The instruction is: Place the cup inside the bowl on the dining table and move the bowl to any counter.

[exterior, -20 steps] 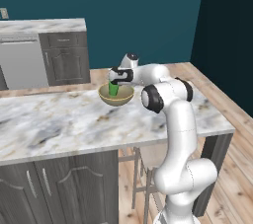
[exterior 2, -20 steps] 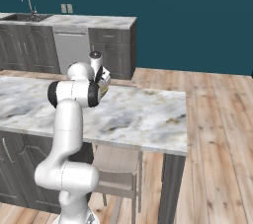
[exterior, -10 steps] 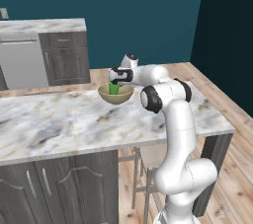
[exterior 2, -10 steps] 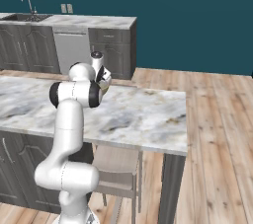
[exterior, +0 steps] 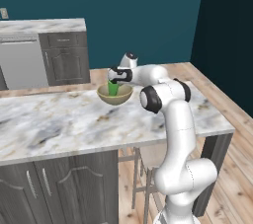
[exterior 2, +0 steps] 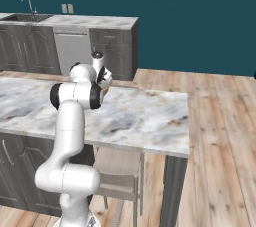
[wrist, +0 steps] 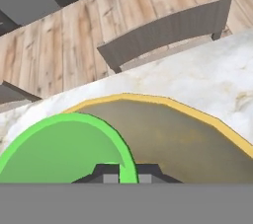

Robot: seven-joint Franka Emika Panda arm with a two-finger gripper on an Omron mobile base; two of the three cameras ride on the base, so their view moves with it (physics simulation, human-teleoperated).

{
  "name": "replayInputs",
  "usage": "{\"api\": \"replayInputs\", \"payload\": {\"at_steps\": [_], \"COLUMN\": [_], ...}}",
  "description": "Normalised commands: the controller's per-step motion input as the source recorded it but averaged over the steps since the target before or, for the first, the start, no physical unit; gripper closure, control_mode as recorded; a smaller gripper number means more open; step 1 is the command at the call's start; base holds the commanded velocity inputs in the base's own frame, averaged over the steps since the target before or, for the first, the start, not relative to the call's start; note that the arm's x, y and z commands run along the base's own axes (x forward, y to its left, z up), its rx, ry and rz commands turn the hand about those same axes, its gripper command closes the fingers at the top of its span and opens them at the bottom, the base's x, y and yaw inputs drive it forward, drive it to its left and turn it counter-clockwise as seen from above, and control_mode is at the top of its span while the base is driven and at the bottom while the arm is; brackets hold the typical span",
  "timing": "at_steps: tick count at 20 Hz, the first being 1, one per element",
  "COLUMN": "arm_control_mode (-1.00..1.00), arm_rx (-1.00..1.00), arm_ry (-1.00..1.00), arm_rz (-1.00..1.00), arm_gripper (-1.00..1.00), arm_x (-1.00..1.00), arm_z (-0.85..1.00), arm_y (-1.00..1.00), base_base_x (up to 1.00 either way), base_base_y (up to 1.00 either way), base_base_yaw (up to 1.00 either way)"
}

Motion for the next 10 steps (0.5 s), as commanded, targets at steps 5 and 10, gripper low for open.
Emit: {"api": "replayInputs", "payload": {"at_steps": [5, 10], "arm_control_mode": [-1.0, -1.0], "arm_rx": [0.0, 0.0], "arm_ry": [0.0, 0.01], "arm_rz": [0.0, 0.0], "arm_gripper": [-1.0, -1.0], "arm_x": [0.0, 0.0], "arm_z": [0.0, 0.0], "arm_y": [0.27, 0.07], "base_base_x": [0.0, 0.0], "base_base_y": [0.0, 0.0], "base_base_yaw": [0.0, 0.0]}}
